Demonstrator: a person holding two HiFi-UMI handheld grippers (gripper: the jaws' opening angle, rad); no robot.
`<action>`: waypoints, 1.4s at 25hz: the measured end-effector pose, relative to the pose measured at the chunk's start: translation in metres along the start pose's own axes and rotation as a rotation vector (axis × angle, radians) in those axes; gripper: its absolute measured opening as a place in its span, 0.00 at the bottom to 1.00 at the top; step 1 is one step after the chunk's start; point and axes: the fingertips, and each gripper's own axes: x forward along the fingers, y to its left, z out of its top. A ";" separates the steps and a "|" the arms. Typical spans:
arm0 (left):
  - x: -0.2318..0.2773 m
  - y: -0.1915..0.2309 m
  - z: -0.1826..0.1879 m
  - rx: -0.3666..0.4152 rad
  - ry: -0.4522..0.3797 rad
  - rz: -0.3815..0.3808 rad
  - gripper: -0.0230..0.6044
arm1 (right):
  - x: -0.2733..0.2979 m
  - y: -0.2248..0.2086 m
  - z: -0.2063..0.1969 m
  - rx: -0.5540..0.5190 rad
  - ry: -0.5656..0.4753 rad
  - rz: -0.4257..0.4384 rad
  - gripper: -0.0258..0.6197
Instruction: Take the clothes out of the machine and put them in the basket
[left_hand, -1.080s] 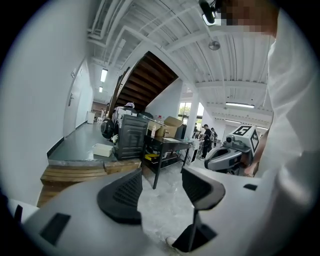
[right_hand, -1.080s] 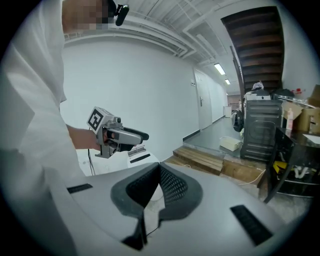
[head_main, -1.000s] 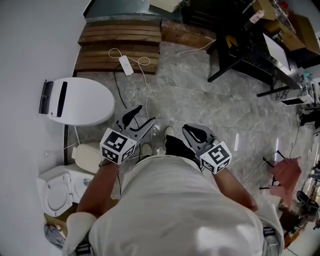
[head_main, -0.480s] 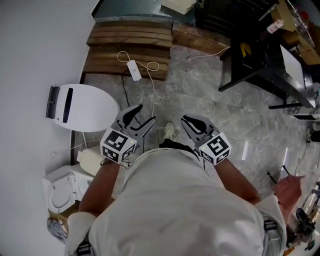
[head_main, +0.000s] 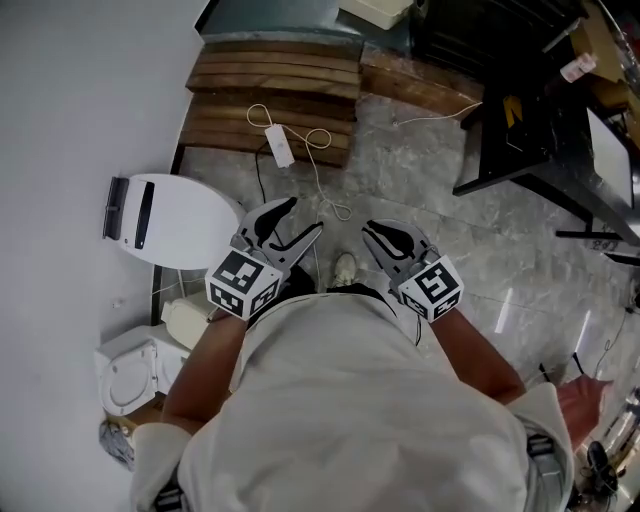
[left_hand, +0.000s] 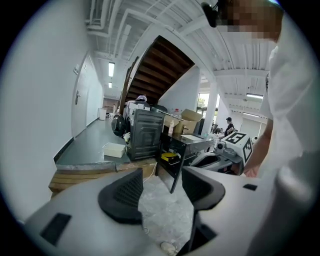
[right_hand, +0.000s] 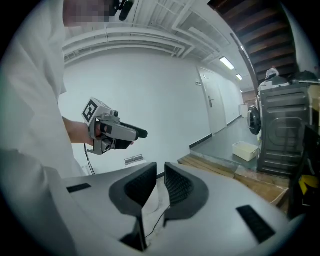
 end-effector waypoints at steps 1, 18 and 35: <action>0.003 0.003 0.004 0.001 -0.001 -0.001 0.42 | 0.002 -0.004 0.001 0.004 -0.003 -0.002 0.09; 0.085 0.184 0.058 -0.026 -0.036 -0.111 0.41 | 0.126 -0.120 0.059 0.013 0.062 -0.136 0.09; 0.141 0.382 0.121 -0.032 -0.051 -0.135 0.40 | 0.286 -0.226 0.148 0.008 0.132 -0.150 0.09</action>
